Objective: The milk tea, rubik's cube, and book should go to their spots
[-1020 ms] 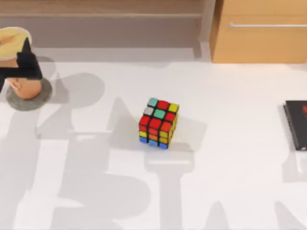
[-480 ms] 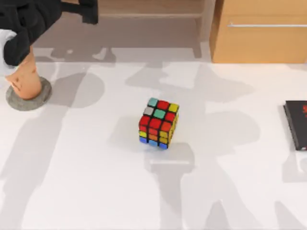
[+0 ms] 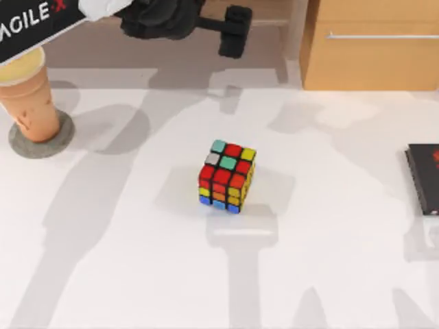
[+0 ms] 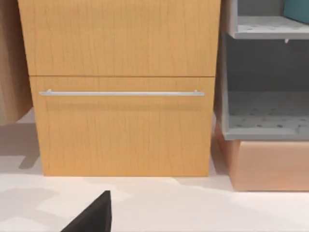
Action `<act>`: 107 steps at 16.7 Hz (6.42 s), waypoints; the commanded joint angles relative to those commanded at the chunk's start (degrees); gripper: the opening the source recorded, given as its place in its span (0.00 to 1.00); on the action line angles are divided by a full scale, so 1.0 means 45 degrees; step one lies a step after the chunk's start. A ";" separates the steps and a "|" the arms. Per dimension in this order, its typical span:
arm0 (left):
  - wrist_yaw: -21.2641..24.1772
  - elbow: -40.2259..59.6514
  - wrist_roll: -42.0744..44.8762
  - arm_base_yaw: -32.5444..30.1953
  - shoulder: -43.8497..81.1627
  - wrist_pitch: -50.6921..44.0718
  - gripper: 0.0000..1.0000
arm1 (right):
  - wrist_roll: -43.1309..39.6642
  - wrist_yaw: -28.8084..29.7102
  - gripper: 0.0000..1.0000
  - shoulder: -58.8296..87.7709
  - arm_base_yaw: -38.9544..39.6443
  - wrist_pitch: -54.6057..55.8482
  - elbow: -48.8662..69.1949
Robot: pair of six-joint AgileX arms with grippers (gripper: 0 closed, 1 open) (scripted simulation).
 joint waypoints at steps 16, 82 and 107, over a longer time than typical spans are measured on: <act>-0.0948 0.5724 -0.2964 -0.2588 0.3801 -1.0697 1.00 | 0.0000 0.0000 1.00 0.0000 0.0000 0.0000 0.0000; -0.1363 -0.2701 0.0659 0.0989 -0.5830 0.3056 0.00 | 0.0000 0.0000 1.00 0.0000 0.0000 0.0000 0.0000; -0.2309 -0.1746 0.0784 0.4399 -0.4897 0.9830 0.00 | 0.0000 0.0000 1.00 0.0000 0.0000 0.0000 0.0000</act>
